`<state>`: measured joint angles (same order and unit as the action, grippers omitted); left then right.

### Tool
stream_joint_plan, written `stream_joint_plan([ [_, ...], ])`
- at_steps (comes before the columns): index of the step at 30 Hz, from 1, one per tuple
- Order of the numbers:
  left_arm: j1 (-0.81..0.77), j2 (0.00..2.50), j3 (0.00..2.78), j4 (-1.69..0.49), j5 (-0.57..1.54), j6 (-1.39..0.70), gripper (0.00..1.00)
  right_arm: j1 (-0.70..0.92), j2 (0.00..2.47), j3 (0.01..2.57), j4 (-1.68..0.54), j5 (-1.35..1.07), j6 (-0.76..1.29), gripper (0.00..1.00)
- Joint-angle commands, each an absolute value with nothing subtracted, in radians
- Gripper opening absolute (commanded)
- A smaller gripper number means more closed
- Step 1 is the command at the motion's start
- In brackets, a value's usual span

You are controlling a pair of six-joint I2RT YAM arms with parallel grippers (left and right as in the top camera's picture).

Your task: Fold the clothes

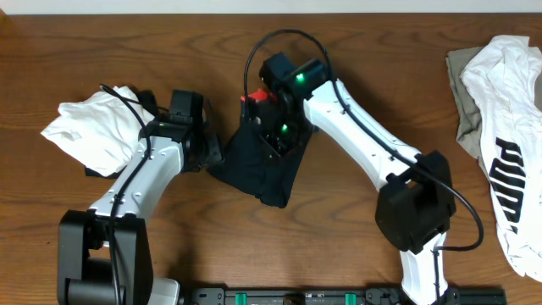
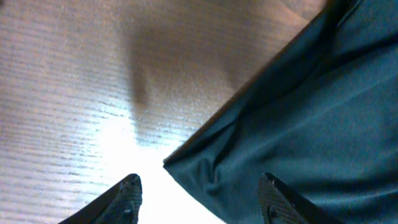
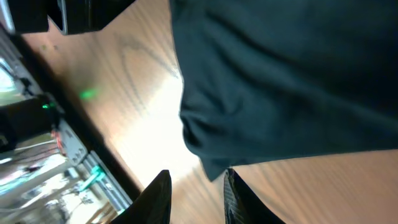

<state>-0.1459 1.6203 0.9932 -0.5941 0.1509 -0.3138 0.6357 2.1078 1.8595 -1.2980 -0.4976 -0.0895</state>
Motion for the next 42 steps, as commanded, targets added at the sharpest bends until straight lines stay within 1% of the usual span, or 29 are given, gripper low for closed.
stream_joint_plan([
  [1, -0.141, 1.618, 0.997, -0.599, 0.221, -0.308, 0.62, 0.665, 2.107, 1.813, -1.272, -0.610, -0.056, 0.27],
  [4, -0.144, 1.618, 0.997, -0.593, 0.286, -0.308, 0.61, 0.682, 2.107, 1.782, -1.258, -0.602, -0.030, 0.27],
  [13, -0.218, 1.635, 0.976, -0.545, 0.287, -0.270, 0.61, 0.680, 2.107, 1.671, -1.195, -0.588, 0.007, 0.27],
  [23, -0.267, 1.699, 0.971, -0.514, 0.287, -0.270, 0.61, 0.680, 2.107, 1.500, -1.011, -0.587, 0.086, 0.28],
  [27, -0.268, 1.728, 0.971, -0.514, 0.287, -0.270, 0.61, 0.678, 2.107, 1.451, -0.976, -0.478, 0.156, 0.27],
  [36, -0.268, 1.762, 0.971, -0.514, 0.287, -0.270, 0.61, 0.662, 2.107, 1.391, -0.983, -0.275, 0.305, 0.27],
  [42, -0.268, 1.799, 0.970, -0.519, 0.287, -0.270, 0.61, 0.644, 2.107, 1.391, -1.000, -0.244, 0.310, 0.27],
])
